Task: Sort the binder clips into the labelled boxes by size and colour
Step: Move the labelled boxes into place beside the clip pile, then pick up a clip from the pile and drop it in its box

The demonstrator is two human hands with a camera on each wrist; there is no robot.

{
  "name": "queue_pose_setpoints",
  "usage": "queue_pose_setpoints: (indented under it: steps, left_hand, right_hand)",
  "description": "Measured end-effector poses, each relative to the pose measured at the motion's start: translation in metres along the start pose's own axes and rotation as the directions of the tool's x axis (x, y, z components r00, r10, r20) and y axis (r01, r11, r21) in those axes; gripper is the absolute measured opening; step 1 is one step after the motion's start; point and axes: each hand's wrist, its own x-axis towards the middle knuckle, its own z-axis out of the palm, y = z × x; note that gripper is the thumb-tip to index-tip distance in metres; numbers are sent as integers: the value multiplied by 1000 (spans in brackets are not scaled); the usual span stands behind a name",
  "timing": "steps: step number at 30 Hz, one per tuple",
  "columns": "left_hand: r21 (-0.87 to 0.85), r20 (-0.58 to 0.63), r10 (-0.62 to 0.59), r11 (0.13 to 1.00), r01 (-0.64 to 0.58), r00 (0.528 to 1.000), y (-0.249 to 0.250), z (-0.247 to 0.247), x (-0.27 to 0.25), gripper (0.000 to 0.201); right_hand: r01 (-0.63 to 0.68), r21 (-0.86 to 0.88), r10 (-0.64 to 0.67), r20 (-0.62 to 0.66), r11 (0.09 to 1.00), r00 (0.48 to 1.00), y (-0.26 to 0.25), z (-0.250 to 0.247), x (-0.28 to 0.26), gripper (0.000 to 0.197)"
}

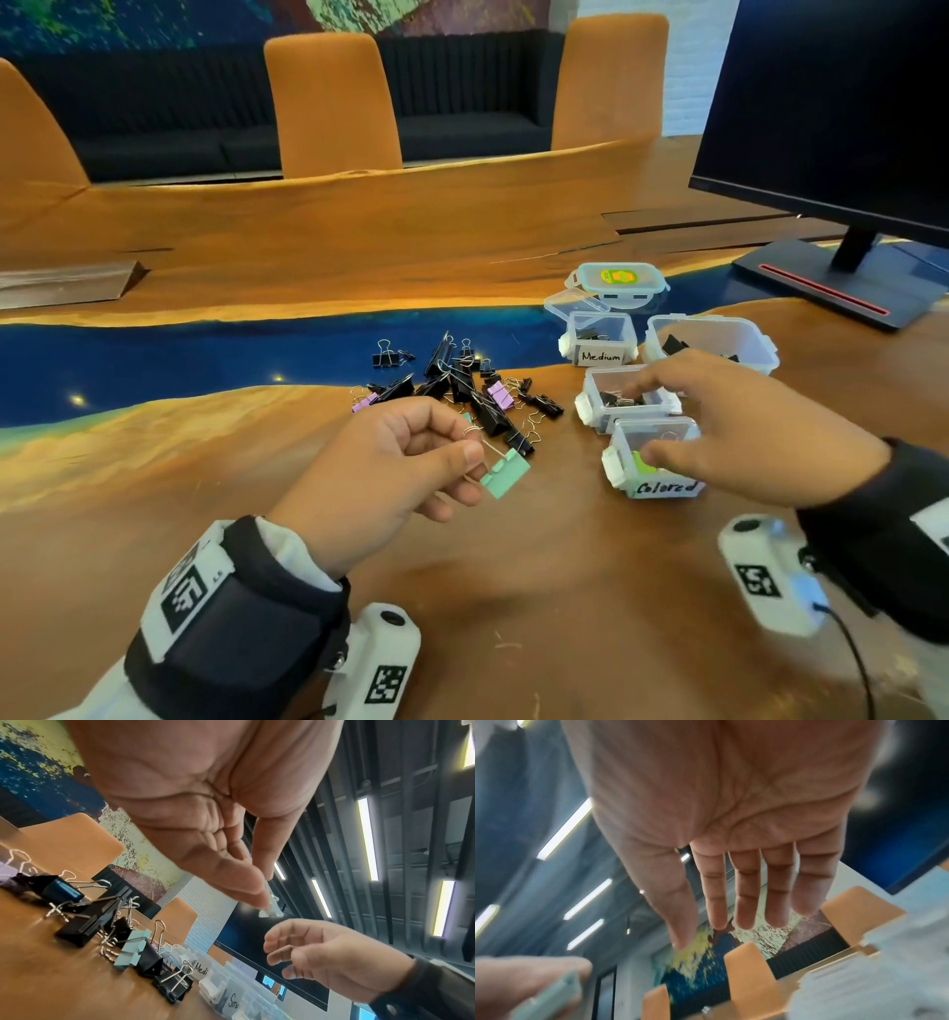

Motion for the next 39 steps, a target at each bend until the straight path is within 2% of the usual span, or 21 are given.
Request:
queue_pose_setpoints:
  steps: [2,4,6,10,15,22,25,27,31,35,37,39]
  left_hand:
    - [-14,-5,-2,1000,2,1000,0,0,0,7]
    - [-21,-10,-4,1000,4,1000,0,1,1,8]
    - [-14,-15,-2,1000,2,1000,0,2,1,9]
    - [2,-12,4,1000,-4,1000,-3,4,2,8]
    - [57,9,14,998,-14,1000,-2,8,0,10]
    - [231,94,133,961,-152,987,2,21,-5,17]
    - [310,145,149,932,-188,978,7,26,-11,14]
    - [395,166,135,899,-192,977,9,29,-14,14]
    - [618,199,153,747,-246,968,8,28,-15,21]
    - [625,165,178,742,-242,970,7,28,-17,11]
    - [659,179,142,717,-226,974,8,28,-19,4]
    - [702,214,99,676,-224,972,8,28,-20,10]
  right_hand:
    - [-55,-158,74,113,986,991,12,0,6,61]
    - [-78,-237,125,187,968,974,17,3,8,73]
    - [-86,-249,142,215,965,966,19,5,7,83]
    - [-105,-182,140,194,978,971,13,10,3,99]
    - [1,-76,14,188,997,982,-15,18,-19,94]
    - [127,25,-129,128,992,983,-57,29,-43,95]
    - [157,37,-161,128,987,979,-67,31,-46,89]
    - [170,29,-172,137,985,975,-70,32,-47,90]
    - [172,34,-175,153,984,973,-70,33,-50,93]
    - [171,49,-176,138,984,975,-68,34,-50,91]
    - [176,46,-180,125,983,976,-66,35,-49,92]
    - [178,44,-183,116,983,976,-65,35,-49,92]
